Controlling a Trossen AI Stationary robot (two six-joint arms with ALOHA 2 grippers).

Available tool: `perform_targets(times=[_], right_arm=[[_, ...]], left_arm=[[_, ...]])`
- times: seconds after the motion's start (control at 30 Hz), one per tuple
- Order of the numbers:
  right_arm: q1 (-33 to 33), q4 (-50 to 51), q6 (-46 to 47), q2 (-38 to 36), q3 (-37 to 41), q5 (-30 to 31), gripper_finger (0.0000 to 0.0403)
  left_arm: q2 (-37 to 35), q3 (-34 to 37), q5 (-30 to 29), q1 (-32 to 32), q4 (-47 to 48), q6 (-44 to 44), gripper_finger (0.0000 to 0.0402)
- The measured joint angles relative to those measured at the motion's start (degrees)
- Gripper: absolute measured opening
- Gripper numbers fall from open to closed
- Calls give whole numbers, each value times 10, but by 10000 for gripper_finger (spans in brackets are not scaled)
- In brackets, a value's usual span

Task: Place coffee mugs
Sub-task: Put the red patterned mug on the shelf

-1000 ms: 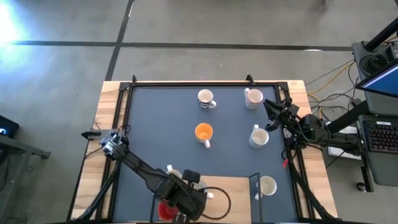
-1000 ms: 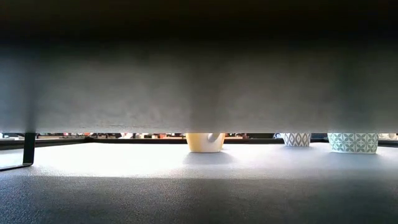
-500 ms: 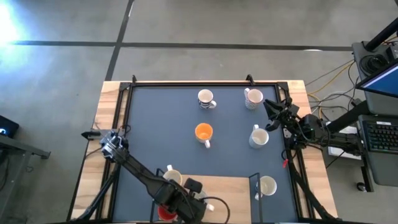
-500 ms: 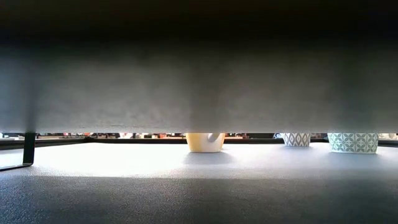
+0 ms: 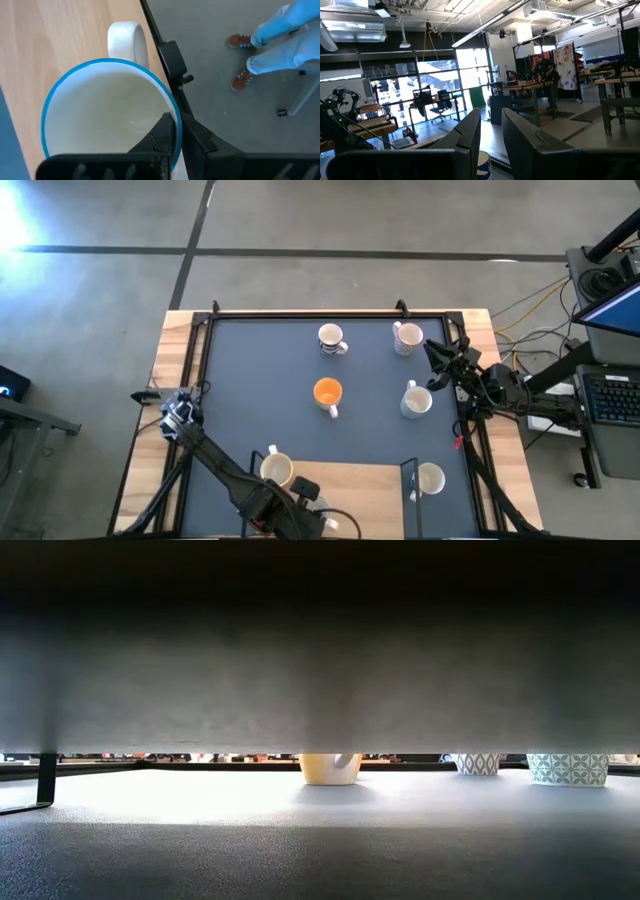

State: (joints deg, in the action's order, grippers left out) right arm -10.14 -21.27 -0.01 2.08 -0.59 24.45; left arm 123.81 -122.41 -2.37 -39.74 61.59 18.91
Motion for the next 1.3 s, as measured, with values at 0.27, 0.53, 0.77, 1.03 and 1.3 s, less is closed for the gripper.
perform_targets(times=[0.27,0.53,0.77,1.03,1.3], right_arm=[[0,0,0,0,0,0,68],[0,0,0,0,0,0,68],[0,0,0,0,0,0,68],[0,0,0,0,0,0,68],[0,0,0,0,0,0,68]], left_arm=[[0,3,-2,-3,21,-4,6],[0,3,-2,-5,13,7,19],[0,4,-1,-8,14,10,21],[0,7,4,-9,2,45,21],[0,7,12,-10,3,83,22]])
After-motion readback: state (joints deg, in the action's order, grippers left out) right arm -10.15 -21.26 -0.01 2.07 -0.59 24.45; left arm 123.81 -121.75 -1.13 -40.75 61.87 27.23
